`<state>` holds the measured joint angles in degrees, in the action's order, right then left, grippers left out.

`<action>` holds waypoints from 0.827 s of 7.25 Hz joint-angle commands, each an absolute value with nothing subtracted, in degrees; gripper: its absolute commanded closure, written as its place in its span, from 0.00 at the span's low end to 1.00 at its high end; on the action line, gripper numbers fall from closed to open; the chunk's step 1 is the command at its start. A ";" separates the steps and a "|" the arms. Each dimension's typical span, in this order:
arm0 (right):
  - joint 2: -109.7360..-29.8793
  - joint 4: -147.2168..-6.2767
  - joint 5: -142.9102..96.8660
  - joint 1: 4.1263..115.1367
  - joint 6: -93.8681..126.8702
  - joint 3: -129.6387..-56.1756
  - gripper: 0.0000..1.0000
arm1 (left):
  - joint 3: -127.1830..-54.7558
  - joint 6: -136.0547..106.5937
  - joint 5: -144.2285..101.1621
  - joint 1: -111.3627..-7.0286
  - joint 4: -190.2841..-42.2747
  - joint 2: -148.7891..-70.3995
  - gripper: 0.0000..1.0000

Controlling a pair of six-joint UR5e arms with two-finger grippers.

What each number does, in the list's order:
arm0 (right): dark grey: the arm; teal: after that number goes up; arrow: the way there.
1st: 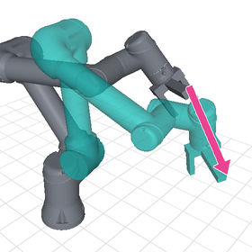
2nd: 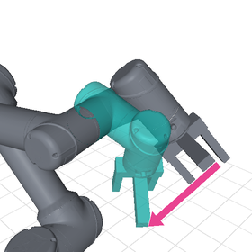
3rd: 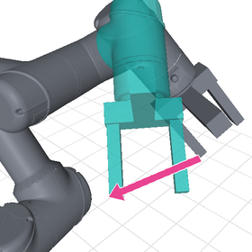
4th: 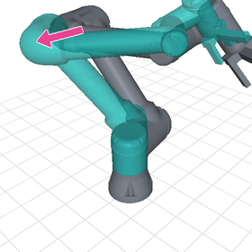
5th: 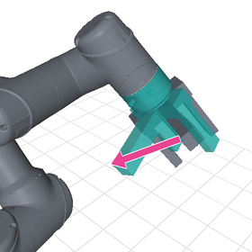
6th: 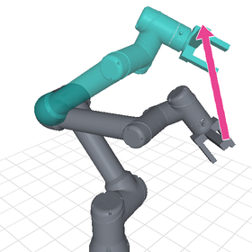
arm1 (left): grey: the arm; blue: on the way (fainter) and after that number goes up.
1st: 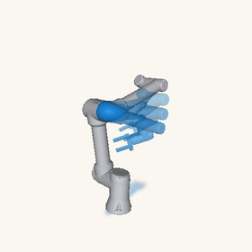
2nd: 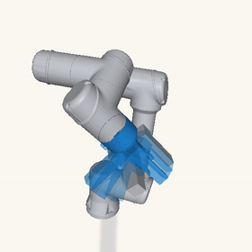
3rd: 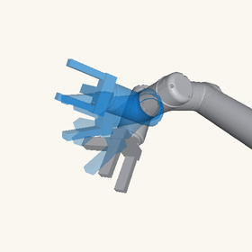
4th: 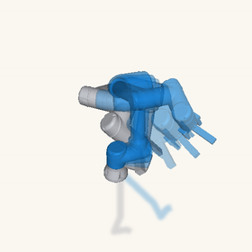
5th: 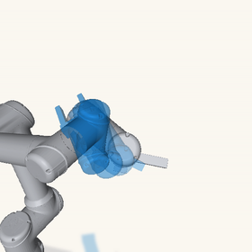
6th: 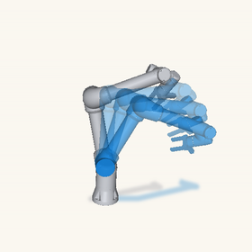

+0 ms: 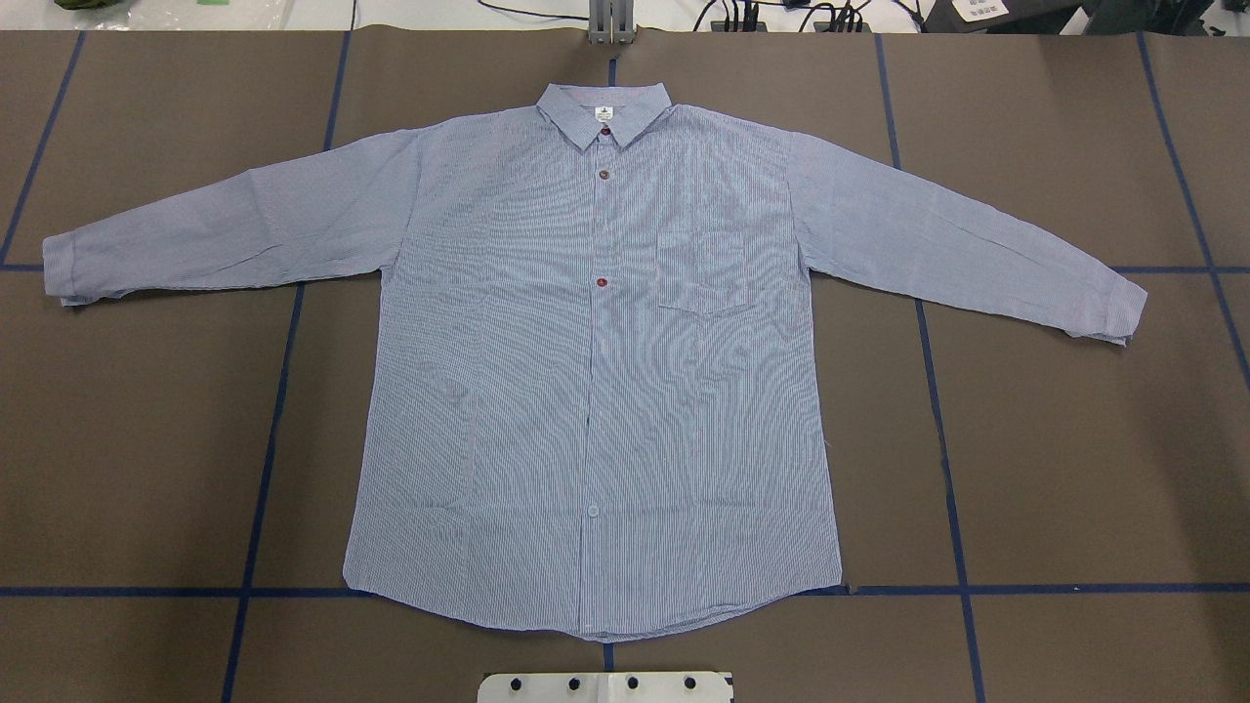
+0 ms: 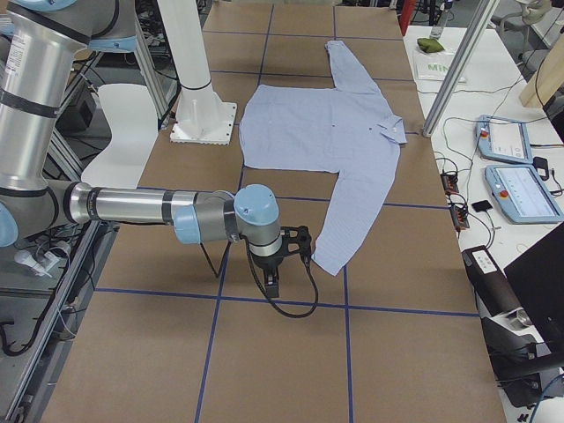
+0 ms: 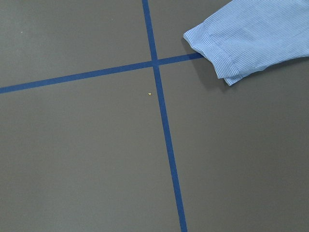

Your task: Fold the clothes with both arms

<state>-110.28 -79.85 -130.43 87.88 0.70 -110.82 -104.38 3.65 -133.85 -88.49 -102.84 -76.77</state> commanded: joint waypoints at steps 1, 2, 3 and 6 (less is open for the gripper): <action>-109.52 -79.89 -130.43 87.80 0.96 -112.94 0.00 | -104.41 2.99 -134.21 -88.59 -111.76 -77.77 0.00; -107.68 -79.46 -130.43 87.80 1.58 -113.37 0.00 | -103.72 2.21 -133.95 -88.51 -115.71 -79.18 0.00; -104.45 -76.32 -130.34 87.80 1.93 -112.68 0.00 | -103.01 2.20 -133.86 -88.51 -120.19 -81.71 0.00; -101.61 -75.67 -134.28 87.80 3.07 -108.46 0.00 | -99.14 1.58 -134.12 -88.51 -123.40 -87.54 0.00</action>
<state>-102.52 -75.95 -132.50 87.86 2.34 -109.28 -100.11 1.67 -134.06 -88.51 -122.63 -86.22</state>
